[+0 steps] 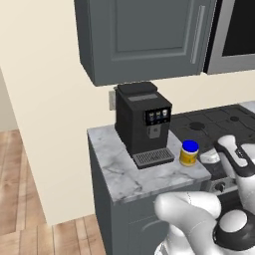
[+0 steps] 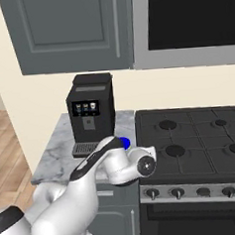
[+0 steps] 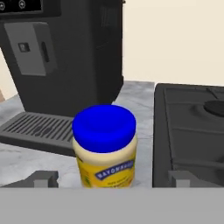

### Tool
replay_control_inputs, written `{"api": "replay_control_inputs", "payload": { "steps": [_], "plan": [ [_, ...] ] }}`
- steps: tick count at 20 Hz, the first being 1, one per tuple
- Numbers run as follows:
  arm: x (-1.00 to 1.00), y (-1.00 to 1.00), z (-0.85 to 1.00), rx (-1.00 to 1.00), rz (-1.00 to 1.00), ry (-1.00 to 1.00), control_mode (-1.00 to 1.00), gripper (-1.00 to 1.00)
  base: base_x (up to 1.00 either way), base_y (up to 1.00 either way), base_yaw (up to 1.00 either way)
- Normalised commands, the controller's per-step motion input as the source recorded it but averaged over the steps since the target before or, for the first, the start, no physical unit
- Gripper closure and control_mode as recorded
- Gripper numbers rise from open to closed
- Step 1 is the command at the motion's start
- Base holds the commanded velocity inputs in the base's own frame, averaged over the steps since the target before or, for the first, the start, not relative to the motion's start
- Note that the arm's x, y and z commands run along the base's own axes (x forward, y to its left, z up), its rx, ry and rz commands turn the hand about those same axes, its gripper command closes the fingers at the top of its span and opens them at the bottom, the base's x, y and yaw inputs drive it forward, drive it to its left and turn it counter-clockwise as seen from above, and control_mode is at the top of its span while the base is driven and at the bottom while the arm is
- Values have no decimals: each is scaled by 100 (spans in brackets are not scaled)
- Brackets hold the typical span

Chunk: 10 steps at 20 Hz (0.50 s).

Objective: Take 2 condiments from the cabinet and move them on the counter near the stove.Make sure the condiments are lined up with each other, next to each other.

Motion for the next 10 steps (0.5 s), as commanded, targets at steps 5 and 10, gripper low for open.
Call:
{"api": "replay_control_inputs", "payload": {
  "steps": [5,10],
  "plan": [
    [-72,-25,35,0,0,0,-100,-100,0,0,0],
    [-77,-7,63,0,0,3,-100,-100,0,0,0]
  ]
}}
